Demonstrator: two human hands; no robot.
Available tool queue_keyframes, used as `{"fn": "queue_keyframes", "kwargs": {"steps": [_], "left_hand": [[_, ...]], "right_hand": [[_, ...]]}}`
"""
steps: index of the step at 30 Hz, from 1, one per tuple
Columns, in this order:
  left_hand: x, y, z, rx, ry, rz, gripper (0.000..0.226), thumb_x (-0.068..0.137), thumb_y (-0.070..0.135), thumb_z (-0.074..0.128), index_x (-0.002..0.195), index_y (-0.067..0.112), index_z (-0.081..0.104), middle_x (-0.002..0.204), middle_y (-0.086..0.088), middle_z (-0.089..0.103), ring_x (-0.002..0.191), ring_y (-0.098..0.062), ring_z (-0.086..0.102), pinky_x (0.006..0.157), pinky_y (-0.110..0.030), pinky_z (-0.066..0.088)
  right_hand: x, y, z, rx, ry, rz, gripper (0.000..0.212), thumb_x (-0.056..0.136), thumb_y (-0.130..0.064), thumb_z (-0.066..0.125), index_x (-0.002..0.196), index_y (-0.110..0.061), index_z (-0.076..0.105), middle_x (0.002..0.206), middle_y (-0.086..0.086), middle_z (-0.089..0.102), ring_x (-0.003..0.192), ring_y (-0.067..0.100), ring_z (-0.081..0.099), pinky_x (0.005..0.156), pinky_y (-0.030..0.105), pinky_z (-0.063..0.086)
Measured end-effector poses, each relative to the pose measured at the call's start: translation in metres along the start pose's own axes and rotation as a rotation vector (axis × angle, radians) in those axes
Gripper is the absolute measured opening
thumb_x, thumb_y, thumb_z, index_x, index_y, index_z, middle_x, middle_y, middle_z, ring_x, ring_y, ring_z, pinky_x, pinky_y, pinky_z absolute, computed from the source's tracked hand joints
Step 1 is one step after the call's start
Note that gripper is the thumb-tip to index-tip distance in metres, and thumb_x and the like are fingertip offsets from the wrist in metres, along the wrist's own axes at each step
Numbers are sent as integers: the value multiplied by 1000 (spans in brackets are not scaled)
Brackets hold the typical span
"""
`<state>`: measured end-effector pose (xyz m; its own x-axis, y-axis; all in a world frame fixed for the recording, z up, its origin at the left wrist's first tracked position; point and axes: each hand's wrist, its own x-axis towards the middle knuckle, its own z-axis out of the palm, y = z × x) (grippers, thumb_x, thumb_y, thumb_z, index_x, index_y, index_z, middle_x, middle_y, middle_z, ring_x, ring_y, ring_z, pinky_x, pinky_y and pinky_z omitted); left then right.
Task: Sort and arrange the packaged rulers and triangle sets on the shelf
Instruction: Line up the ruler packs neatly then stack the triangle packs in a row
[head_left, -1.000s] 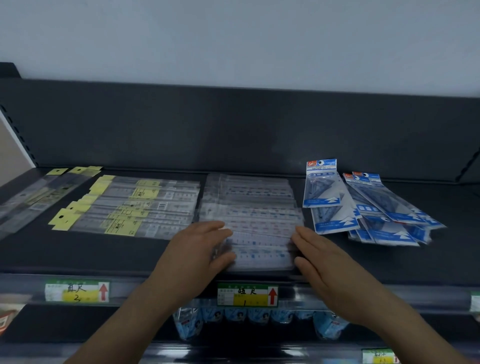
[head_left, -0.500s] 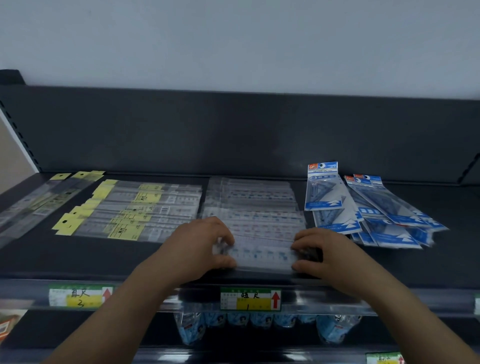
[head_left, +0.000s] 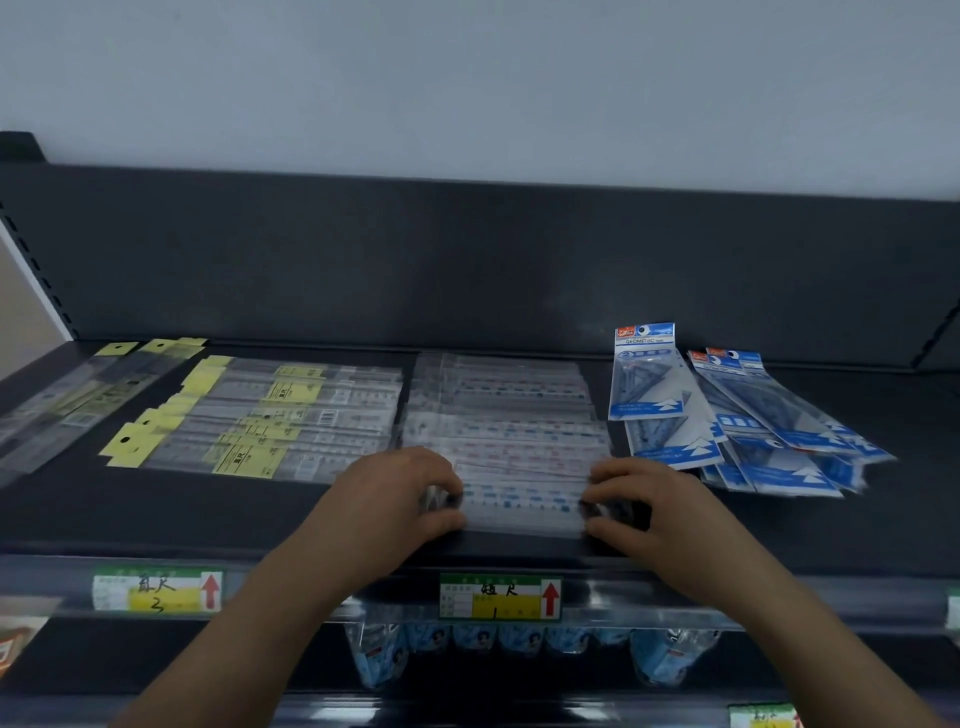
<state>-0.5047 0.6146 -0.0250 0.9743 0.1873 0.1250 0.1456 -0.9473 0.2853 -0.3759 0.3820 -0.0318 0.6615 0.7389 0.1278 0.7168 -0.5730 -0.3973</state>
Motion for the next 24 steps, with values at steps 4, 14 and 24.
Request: {"fn": "queue_keyframes", "kwargs": {"steps": [4, 14, 24], "left_hand": [[-3, -1, -1, -87, 89, -63, 37, 90, 49, 56, 122, 32, 60, 124, 16, 58, 110, -3, 54, 91, -19, 42], [-25, -37, -24, -61, 269, -177, 36, 95, 45, 48, 127, 31, 56, 124, 14, 59, 114, -5, 52, 92, -19, 40], [-73, -170, -72, -74, 378, -375, 32, 94, 42, 53, 122, 29, 62, 115, 15, 64, 101, -6, 59, 85, -25, 49]], "right_hand": [[7, -5, 2, 22, 106, -1, 30, 89, -38, 62, 118, -30, 65, 129, -19, 52, 111, -7, 43, 97, 11, 28], [61, -76, 23, 9, 143, -167, 34, 90, -35, 60, 121, -22, 65, 128, -7, 59, 120, 9, 51, 99, 12, 26], [130, -193, 69, 3, 84, -299, 35, 92, -39, 57, 123, -24, 63, 129, -10, 58, 122, 7, 49, 96, 11, 25]]}}
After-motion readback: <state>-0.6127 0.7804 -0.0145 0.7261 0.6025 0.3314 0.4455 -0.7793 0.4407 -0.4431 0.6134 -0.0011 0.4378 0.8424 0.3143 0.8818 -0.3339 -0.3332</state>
